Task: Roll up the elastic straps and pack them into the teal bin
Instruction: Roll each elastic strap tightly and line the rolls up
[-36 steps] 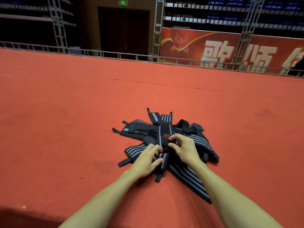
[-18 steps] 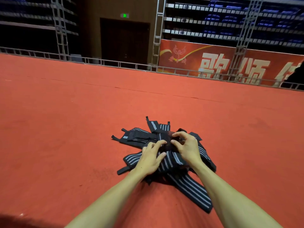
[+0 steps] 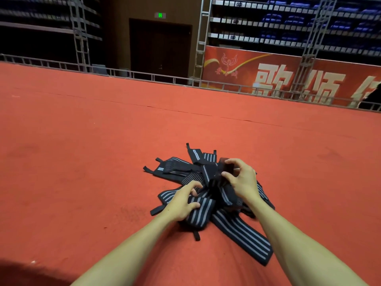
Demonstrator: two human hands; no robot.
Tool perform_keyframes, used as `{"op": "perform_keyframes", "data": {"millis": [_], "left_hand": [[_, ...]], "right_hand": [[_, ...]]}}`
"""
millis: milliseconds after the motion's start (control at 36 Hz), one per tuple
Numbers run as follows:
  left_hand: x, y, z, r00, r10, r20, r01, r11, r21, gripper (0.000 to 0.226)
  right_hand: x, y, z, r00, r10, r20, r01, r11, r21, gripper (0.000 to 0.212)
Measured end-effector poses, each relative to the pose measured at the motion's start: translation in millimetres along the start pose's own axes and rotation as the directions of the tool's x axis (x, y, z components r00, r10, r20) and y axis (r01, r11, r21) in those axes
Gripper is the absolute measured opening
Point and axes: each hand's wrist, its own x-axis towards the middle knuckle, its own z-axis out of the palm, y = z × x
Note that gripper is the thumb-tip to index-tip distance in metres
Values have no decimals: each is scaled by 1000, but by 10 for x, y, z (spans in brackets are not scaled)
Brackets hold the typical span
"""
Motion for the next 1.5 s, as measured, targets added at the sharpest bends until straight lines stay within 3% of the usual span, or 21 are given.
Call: {"op": "perform_keyframes", "data": {"millis": [83, 194, 361, 444, 556, 722, 806, 889, 1000, 1139, 1361, 1444, 1500], "left_hand": [[-72, -112, -59, 999, -18, 51, 14, 997, 82, 49], [-37, -66, -122, 1000, 9, 11, -11, 979, 202, 42], [229, 326, -186, 969, 228, -89, -207, 958, 199, 26], [423, 531, -217, 955, 291, -54, -272, 935, 230, 30], [645, 760, -274, 962, 273, -33, -255, 931, 260, 44], [822, 1135, -382, 947, 301, -114, -288, 950, 120, 47], [902, 1320, -388, 926, 336, -172, -324, 941, 94, 48], [940, 1484, -398, 927, 303, -220, -310, 951, 1, 48], [944, 1633, -422, 935, 246, -255, -275, 958, -81, 50], [863, 1655, -393, 940, 244, -240, -272, 958, -90, 44], [765, 1679, -353, 883, 446, -147, -437, 895, 96, 52], [790, 1763, -386, 887, 446, -118, -433, 893, 121, 45], [802, 1829, -408, 914, 396, -85, -391, 918, 72, 52]], "right_hand": [[109, -6, -89, 1000, -1, -30, 1, 1000, 17, 32], [192, -60, -151, 999, -13, -44, 15, 999, 45, 34], [302, -344, -289, 993, -73, -92, 85, 986, 145, 36], [440, -548, -463, 980, -145, -134, 168, 969, 179, 36], [598, -822, -751, 966, -197, -166, 231, 950, 212, 32], [709, -1110, -1178, 925, -271, -265, 330, 920, 211, 22], [708, -1166, -1296, 923, -261, -282, 326, 920, 216, 27], [688, -1190, -1396, 943, -256, -211, 300, 930, 212, 46], [680, -1178, -1457, 962, -259, -87, 266, 961, 72, 59], [708, -1126, -1470, 950, -256, -178, 270, 961, 61, 39], [764, -1306, -1629, 941, -248, -229, 285, 947, 146, 37], [795, -1468, -1769, 930, -271, -249, 315, 936, 159, 37], [802, -1576, -1877, 914, -309, -262, 356, 922, 152, 38]]}}
